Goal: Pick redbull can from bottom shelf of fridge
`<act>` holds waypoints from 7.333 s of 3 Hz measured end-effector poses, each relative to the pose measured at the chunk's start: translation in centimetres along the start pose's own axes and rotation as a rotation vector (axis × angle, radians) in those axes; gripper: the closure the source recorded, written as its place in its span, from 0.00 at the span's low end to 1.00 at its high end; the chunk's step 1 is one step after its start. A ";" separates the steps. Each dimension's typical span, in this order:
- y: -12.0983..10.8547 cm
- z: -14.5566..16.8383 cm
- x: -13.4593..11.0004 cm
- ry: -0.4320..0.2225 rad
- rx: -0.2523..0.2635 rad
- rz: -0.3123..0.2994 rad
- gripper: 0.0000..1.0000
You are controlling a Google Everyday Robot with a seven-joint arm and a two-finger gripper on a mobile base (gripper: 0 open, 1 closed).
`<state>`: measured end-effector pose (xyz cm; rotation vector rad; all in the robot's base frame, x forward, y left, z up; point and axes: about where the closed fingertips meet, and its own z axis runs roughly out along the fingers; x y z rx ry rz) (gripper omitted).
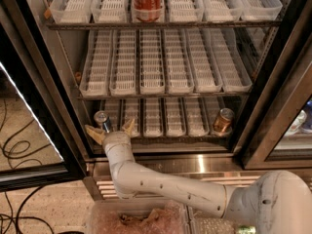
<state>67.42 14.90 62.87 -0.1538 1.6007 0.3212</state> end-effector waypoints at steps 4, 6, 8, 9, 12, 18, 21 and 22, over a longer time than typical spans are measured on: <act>0.6 0.6 0.0 -0.004 -0.010 0.012 0.61; 0.6 0.6 0.0 -0.004 -0.010 0.012 0.71; 0.6 0.6 0.0 -0.004 -0.010 0.012 1.00; 0.6 0.6 -0.1 -0.005 -0.010 0.013 1.00; -0.2 -3.3 -5.9 -0.104 -0.005 -0.014 1.00; -2.2 -12.4 -5.4 0.029 0.153 -0.022 1.00; -3.4 -16.2 -5.3 0.037 0.189 0.040 1.00; -3.4 -16.2 -5.3 0.037 0.189 0.040 1.00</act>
Offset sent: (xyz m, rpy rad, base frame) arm 0.0009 0.0004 -0.0002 -0.0010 0.0013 -0.0118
